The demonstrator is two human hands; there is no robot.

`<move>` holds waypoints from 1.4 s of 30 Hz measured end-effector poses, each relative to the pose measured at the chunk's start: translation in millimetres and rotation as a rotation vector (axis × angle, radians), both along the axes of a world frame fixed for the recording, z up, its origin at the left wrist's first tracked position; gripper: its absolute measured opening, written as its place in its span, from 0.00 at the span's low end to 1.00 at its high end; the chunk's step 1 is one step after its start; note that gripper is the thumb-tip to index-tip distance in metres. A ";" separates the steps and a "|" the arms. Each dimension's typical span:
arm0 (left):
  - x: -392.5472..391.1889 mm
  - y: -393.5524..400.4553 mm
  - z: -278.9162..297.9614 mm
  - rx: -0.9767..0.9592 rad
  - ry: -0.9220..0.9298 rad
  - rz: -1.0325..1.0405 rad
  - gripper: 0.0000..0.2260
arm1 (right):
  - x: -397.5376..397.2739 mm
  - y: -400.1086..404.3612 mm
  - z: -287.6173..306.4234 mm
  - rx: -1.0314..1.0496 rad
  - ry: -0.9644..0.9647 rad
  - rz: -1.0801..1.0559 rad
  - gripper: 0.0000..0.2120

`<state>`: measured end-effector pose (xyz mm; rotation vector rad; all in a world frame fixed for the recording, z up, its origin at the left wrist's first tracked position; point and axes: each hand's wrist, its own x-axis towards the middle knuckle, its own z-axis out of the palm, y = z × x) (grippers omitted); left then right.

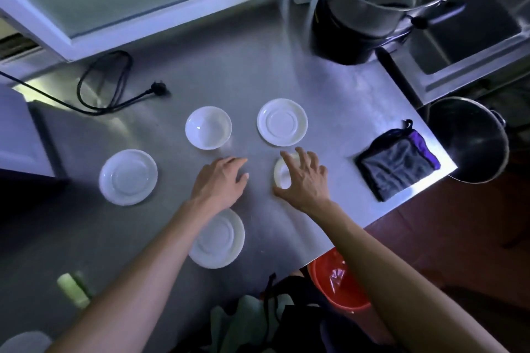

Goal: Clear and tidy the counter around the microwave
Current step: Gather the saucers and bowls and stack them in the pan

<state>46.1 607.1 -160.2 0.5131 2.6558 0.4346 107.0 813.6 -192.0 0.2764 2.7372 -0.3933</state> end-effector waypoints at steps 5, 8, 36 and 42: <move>-29.5 -5.8 -0.7 0.046 0.070 0.085 0.18 | -50.6 -6.1 9.9 -0.046 0.082 0.054 0.43; -47.4 -14.1 -4.5 0.058 0.174 0.102 0.15 | -74.9 -9.9 9.8 -0.049 0.088 0.085 0.44; -108.3 -13.9 -18.5 -0.260 0.042 0.184 0.42 | -176.2 -24.3 2.9 -0.075 0.099 0.243 0.44; -64.7 -35.6 7.5 -0.288 0.070 0.268 0.42 | -154.7 -38.4 23.2 -0.091 0.123 0.359 0.43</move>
